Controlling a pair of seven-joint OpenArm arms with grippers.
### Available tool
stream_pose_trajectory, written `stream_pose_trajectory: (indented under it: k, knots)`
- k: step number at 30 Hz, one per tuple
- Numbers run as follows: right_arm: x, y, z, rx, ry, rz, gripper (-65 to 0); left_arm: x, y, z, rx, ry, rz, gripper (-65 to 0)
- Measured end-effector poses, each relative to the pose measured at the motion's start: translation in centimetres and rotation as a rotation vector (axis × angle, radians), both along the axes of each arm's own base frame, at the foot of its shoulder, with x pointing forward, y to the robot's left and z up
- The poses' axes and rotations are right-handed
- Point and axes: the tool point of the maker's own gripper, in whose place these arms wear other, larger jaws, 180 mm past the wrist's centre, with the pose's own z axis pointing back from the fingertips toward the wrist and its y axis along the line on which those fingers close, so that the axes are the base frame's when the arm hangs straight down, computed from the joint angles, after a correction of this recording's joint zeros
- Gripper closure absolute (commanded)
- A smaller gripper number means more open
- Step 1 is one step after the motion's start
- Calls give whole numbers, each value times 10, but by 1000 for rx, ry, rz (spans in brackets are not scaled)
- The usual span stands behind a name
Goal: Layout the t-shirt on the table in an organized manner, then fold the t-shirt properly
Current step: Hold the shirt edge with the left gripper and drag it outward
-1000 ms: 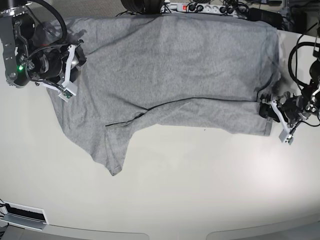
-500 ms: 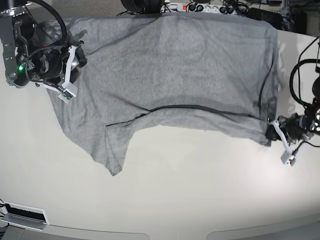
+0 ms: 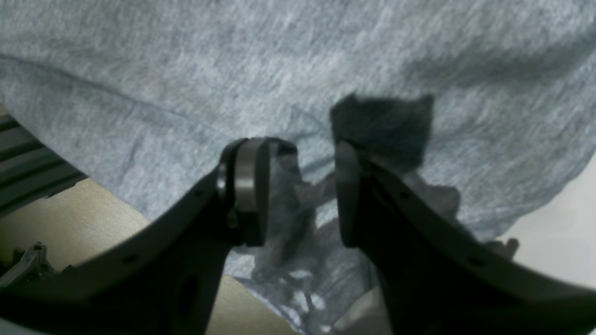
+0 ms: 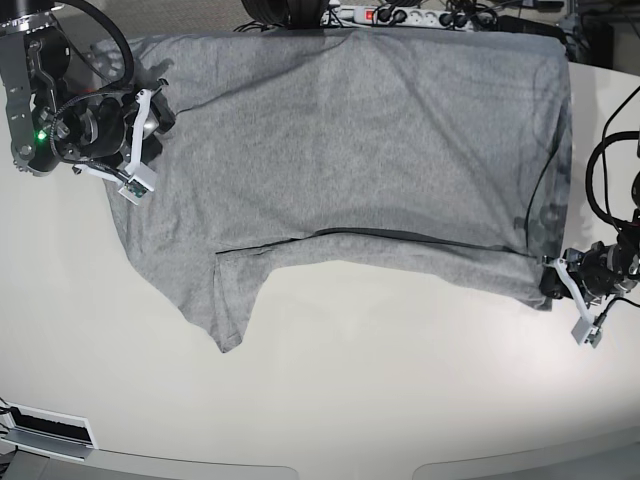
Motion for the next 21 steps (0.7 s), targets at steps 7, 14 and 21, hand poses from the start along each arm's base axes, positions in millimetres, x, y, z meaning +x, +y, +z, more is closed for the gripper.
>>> stream_pose_trajectory:
  k: [7, 14, 21]
  knots:
    - [0, 0, 0, 0, 0, 0, -257, -1, 4, -2, 30, 6, -8, -63]
    - [0, 0, 0, 0, 0, 0, -256, -1, 9, -3, 56, 7, 7, 0]
    - [0, 0, 0, 0, 0, 0, -253, 2, 19, -2, 77, -2, 76, 0]
